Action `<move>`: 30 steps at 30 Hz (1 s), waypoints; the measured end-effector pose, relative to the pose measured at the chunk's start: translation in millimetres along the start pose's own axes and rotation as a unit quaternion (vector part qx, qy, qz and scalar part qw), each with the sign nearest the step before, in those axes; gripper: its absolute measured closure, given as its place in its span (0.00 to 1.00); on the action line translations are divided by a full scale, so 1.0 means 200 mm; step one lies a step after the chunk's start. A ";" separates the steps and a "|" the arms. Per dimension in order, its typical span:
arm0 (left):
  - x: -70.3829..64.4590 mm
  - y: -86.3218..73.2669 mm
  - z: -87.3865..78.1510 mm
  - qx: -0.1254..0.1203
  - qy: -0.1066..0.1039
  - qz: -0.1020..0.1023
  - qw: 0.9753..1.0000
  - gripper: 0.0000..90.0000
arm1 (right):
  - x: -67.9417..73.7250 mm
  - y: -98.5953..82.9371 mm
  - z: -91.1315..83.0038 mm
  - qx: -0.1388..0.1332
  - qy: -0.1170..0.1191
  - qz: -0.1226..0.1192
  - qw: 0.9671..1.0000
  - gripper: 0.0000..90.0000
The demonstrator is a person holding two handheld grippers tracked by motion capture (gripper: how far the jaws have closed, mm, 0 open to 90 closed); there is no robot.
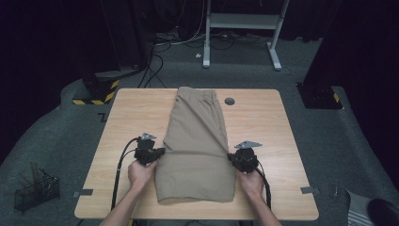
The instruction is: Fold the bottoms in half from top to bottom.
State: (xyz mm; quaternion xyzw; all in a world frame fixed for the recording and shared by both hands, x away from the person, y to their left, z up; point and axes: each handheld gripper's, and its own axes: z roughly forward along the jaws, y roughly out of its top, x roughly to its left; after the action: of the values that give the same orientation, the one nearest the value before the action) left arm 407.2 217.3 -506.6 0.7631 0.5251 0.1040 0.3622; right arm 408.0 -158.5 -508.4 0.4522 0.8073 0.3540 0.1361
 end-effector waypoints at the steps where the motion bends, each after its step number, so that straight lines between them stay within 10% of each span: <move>1: -0.02 -0.05 -0.03 0.007 -0.009 0.007 1.000 1.00 | 0.00 -0.02 -0.02 0.001 0.006 -0.003 1.000 1.00; 6: -0.06 -0.12 -0.11 0.001 -0.006 0.012 1.000 0.87 | 0.05 -0.11 -0.11 0.005 0.024 -0.020 0.999 0.89; 13: -0.03 0.04 -0.05 -0.029 0.008 -0.011 0.999 0.61 | 0.03 0.01 -0.11 -0.032 0.017 -0.005 0.999 0.76; 22: -0.06 -0.02 0.02 0.021 -0.007 0.030 0.999 0.96 | 0.04 -0.02 0.01 0.003 0.016 -0.014 1.000 1.00; 27: -0.11 -0.09 -0.04 0.018 -0.007 0.045 0.999 0.93 | 0.11 -0.14 -0.09 0.016 0.037 -0.044 0.998 0.98; 30: -0.08 -0.06 -0.03 -0.001 0.002 0.025 1.000 0.71 | 0.10 -0.12 -0.13 -0.005 0.029 -0.032 0.999 0.83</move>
State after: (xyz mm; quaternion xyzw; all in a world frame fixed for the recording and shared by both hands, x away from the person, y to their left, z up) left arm 387.9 207.7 -505.6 0.7758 0.5060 0.1147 0.3591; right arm 367.0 -162.5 -505.0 0.4154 0.8230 0.3663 0.1258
